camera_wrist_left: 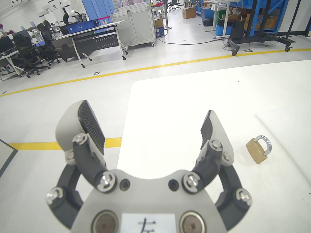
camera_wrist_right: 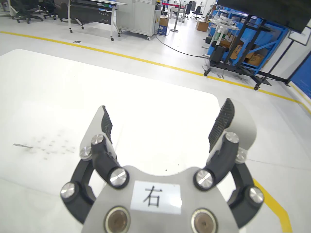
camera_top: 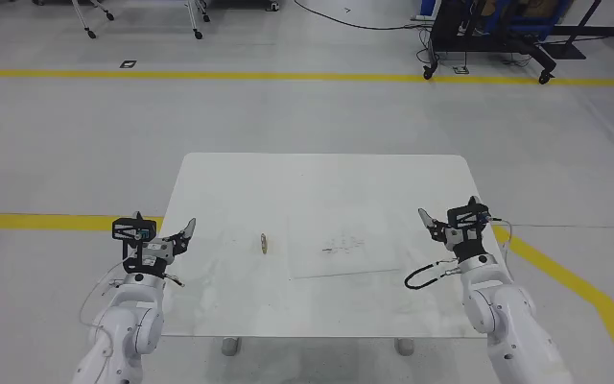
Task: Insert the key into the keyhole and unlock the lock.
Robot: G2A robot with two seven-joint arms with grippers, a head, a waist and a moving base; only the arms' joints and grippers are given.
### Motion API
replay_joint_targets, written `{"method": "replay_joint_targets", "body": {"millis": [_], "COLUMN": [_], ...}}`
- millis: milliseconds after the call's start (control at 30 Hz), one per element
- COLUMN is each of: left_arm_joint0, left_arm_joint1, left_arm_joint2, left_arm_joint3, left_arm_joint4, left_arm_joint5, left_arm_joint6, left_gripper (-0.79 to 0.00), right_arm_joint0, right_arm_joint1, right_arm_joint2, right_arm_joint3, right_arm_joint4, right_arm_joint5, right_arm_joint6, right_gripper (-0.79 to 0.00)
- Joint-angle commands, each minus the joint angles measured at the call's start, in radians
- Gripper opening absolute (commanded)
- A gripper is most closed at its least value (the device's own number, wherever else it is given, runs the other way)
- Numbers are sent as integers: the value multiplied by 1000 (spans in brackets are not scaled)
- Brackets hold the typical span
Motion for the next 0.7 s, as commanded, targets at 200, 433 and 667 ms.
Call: {"method": "replay_joint_targets", "body": {"millis": [200,433,667], "left_arm_joint0": [0,0,0], "left_arm_joint1": [0,0,0], "left_arm_joint2": [0,0,0], "left_arm_joint3": [0,0,0], "left_arm_joint4": [0,0,0], "left_arm_joint5": [0,0,0], "left_arm_joint6": [0,0,0], "left_gripper": [0,0,0], "right_arm_joint0": [109,109,224], "right_arm_joint1": [-10,-10,-21], "right_arm_joint2": [-118,-118,-228], "right_arm_joint3": [100,100,282], "right_arm_joint4": [4,4,77], "right_arm_joint5": [-107,-107,-327], "right_arm_joint6": [47,47,40], "right_gripper": [0,0,0]}}
